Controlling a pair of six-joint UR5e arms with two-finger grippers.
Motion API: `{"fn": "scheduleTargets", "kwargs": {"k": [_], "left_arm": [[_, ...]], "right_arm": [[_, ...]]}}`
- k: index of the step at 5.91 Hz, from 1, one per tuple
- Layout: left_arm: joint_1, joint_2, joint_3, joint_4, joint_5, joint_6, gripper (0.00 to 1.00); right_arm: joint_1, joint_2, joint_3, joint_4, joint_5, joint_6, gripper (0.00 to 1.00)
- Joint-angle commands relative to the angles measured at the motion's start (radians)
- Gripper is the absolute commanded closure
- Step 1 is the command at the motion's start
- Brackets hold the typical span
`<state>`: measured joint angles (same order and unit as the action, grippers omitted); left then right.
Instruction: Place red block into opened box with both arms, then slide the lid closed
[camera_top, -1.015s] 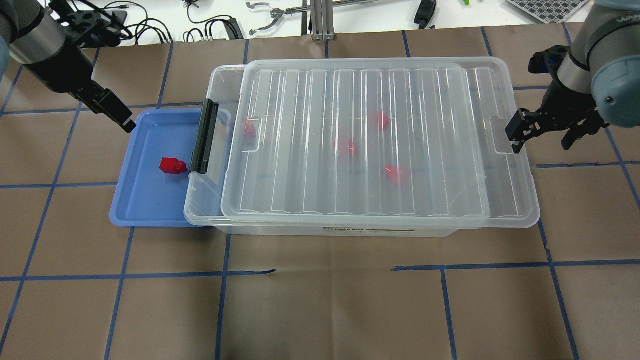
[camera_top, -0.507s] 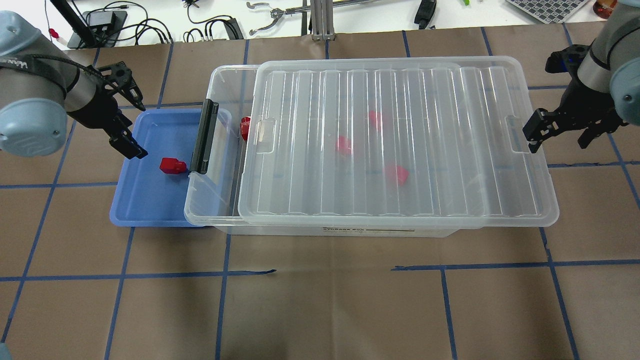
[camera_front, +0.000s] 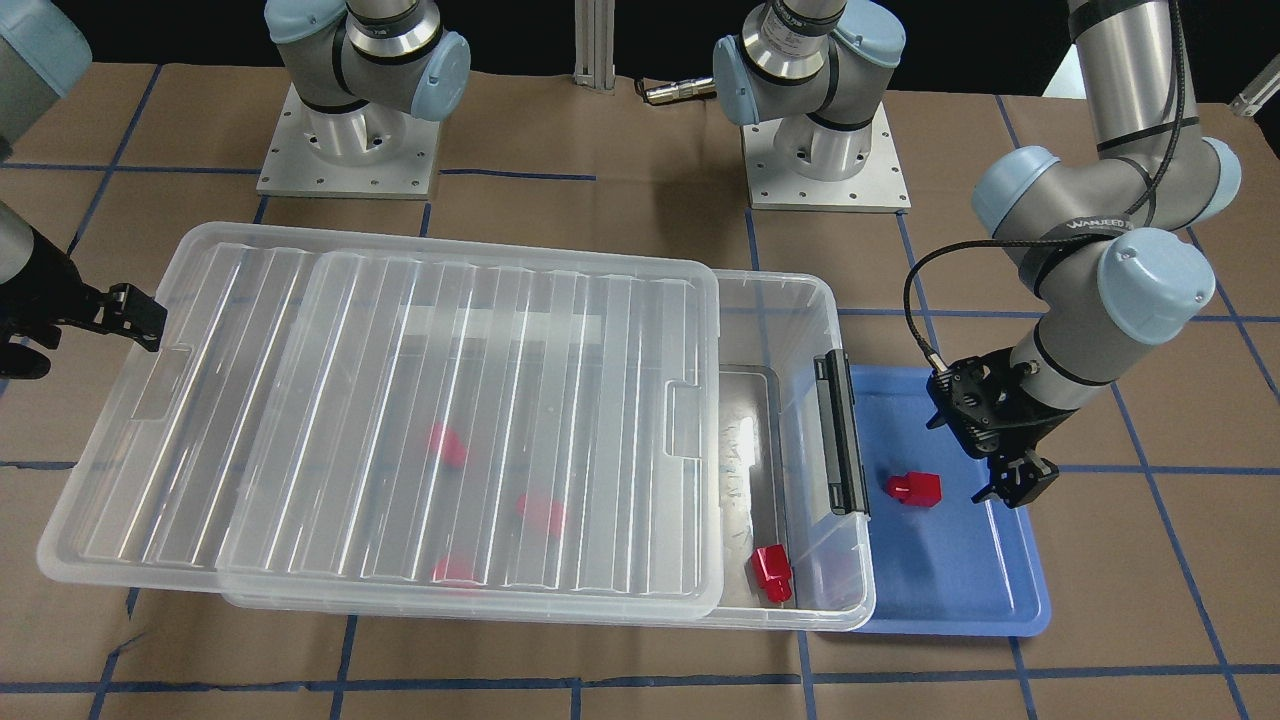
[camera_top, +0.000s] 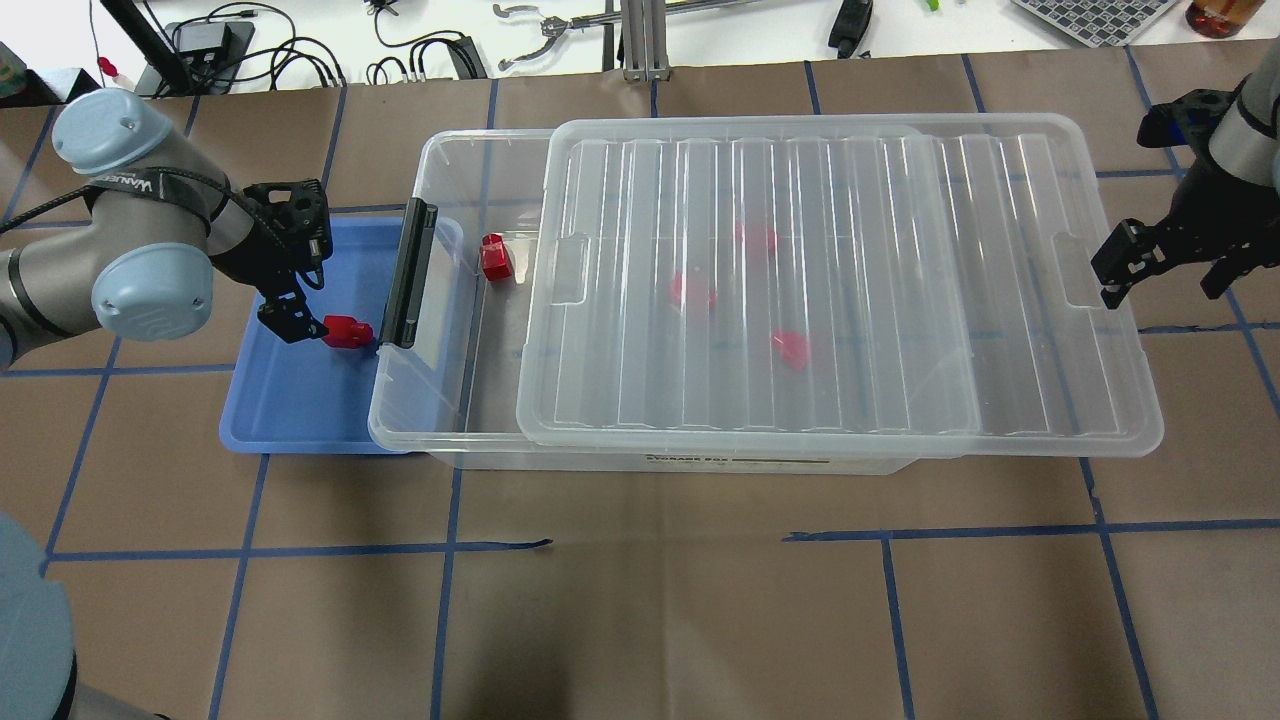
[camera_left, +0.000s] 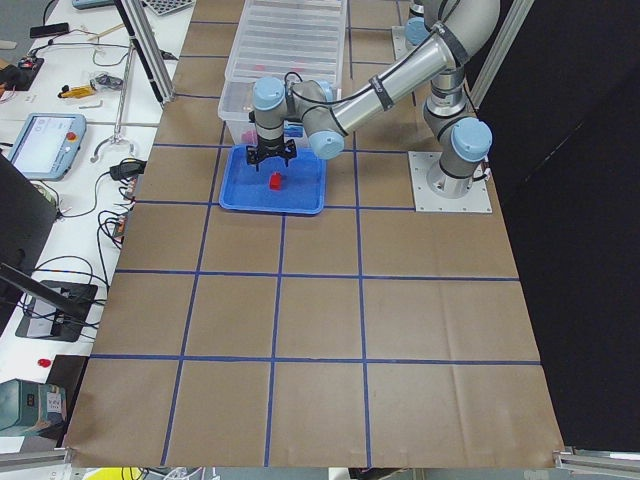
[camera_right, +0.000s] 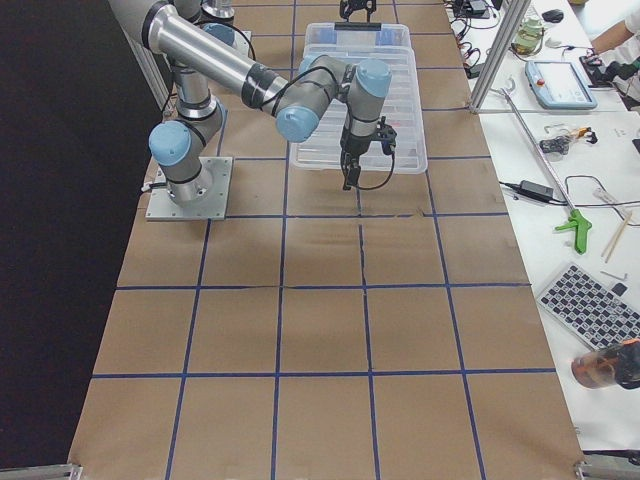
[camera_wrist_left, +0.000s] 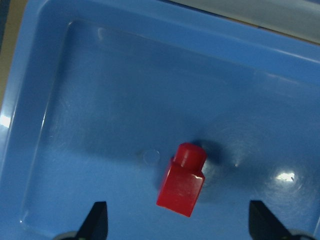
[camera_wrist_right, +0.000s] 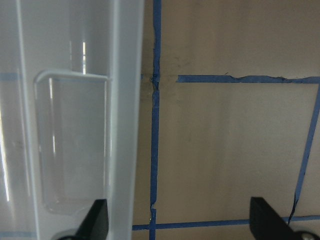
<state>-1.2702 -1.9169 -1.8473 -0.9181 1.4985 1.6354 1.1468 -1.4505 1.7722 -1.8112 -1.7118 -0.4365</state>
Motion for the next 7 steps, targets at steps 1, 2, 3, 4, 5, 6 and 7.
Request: {"fn": "scheduleTargets", "kwargs": {"k": [1, 2, 3, 4, 5, 6, 7], "left_arm": [[0.002, -0.051, -0.001, 0.007, 0.005, 0.014, 0.02], [0.002, -0.071, 0.0, 0.007, 0.006, 0.024, 0.06], [0.003, -0.079, 0.0, 0.007, 0.008, 0.027, 0.09], [0.005, -0.089, 0.0, 0.007, 0.008, 0.035, 0.11], [0.005, -0.1, 0.002, 0.01, 0.006, 0.055, 0.48], [0.005, -0.1, 0.009, 0.012, 0.008, 0.055, 0.8], [0.003, -0.093, 0.02, 0.008, 0.009, 0.06, 0.91]], "right_arm": [[-0.015, -0.001, -0.002, -0.008, -0.023, -0.022, 0.0], [-0.022, -0.001, 0.0, -0.051, -0.032, -0.045, 0.0], [-0.042, 0.001, 0.0, -0.056, -0.031, -0.054, 0.0], [-0.065, -0.001, 0.0, -0.056, -0.031, -0.077, 0.0], [-0.079, -0.001, -0.002, -0.056, -0.031, -0.083, 0.0], [-0.094, -0.001, -0.002, -0.056, -0.031, -0.084, 0.0], [-0.099, -0.004, -0.002, -0.056, -0.032, -0.088, 0.0]]}}
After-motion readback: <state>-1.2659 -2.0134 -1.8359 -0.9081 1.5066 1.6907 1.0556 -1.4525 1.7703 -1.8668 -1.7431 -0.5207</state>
